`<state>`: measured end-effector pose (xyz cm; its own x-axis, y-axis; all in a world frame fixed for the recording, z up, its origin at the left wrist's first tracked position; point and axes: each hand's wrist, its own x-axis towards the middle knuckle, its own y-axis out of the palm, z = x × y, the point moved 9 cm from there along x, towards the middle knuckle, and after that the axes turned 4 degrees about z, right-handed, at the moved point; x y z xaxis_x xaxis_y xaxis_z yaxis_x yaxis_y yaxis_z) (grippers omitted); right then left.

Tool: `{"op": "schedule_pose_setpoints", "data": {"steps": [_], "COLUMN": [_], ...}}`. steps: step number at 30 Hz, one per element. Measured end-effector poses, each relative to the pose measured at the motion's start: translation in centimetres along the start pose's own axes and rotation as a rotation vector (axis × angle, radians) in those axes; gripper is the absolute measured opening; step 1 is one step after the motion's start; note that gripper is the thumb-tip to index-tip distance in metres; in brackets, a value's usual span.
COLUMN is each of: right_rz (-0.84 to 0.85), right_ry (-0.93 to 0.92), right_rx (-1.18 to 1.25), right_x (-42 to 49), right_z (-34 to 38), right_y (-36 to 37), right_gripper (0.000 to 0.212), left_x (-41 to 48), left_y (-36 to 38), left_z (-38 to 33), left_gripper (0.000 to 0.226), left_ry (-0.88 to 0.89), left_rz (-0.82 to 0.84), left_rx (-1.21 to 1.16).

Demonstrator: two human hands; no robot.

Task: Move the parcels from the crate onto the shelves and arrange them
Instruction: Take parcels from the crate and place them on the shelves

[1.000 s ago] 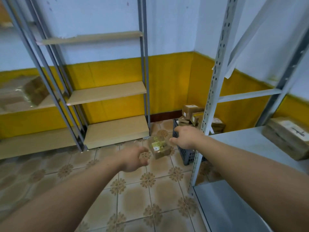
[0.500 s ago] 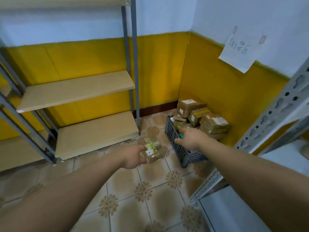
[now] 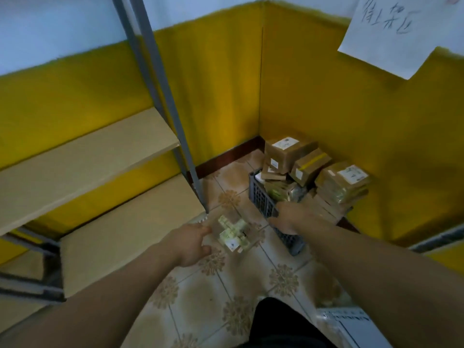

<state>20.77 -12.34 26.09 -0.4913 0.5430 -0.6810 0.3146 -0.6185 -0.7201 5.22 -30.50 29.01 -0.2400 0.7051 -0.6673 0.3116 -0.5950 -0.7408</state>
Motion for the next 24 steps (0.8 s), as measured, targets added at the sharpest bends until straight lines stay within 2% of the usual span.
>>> {"op": "schedule_pose_setpoints", "data": {"steps": [5,11,14,17,20,24], "right_rz": [0.116,0.137,0.088,0.082,0.102,0.108], "right_ry": [0.057,0.190,0.328,0.456,0.486,0.490], "right_rx": [0.078,0.292,0.451,0.556,0.666,0.747], "right_x": [5.5,9.9,11.8,14.5,18.2,24.7], "right_z": [1.3,1.0,0.6,1.5,3.1,3.3], "right_y": [-0.4,0.9,3.4,7.0,10.5,15.8], "right_gripper": [0.036,0.035,0.049,0.063,0.064,0.061], "left_x": [5.9,15.5,21.4,27.2,32.2,39.8], "left_y": [-3.0,-5.0,-4.0,-2.6,-0.7,4.2], "left_z": [4.7,7.5,8.6,10.6,12.1,13.0], "left_gripper": [0.060,0.061,0.061,0.059,0.060,0.059], "left_ry": [0.027,0.153,0.261,0.288,0.288,0.248], "left_rz": [0.094,0.251,0.354,0.368,0.371,0.404], "left_rx": [0.038,0.140,0.143,0.128,0.212,0.176]}}
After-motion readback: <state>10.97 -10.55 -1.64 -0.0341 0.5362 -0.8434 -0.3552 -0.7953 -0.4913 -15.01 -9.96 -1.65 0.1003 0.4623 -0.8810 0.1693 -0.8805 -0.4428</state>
